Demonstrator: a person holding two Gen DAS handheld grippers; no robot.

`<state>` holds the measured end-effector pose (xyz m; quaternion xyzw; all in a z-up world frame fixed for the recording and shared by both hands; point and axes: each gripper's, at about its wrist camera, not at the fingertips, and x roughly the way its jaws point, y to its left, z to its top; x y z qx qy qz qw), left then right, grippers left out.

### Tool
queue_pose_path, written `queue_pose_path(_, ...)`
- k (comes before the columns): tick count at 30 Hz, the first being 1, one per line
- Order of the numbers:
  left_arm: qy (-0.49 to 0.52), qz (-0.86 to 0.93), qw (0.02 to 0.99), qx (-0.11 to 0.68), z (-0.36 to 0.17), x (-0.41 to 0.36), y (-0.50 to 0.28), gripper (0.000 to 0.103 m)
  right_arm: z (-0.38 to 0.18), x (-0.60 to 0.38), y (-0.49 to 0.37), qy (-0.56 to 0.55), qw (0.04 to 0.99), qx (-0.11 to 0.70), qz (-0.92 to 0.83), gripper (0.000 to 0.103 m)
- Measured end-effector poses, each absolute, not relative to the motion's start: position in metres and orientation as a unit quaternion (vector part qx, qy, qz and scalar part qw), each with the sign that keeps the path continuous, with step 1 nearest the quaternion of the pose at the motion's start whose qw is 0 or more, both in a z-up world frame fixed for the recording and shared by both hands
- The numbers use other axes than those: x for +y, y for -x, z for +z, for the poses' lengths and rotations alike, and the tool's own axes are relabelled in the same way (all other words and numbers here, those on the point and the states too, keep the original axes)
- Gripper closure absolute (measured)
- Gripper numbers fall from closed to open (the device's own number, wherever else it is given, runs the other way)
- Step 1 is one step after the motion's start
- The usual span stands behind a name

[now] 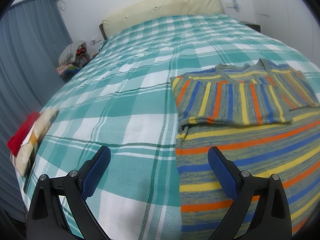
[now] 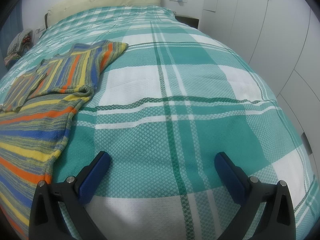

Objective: Fold small clothes

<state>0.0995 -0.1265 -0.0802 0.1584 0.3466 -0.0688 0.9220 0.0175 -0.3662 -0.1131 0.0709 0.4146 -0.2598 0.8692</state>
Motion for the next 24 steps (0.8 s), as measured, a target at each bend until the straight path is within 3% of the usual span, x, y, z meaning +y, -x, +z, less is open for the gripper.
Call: queue_pose_path(24,-0.155,-0.079,0.912,0.37,-0.087,-0.101,-0.126,0.004,-0.116,-0.368,-0.017,-0.07,0.872,0.413,-0.254,0.0)
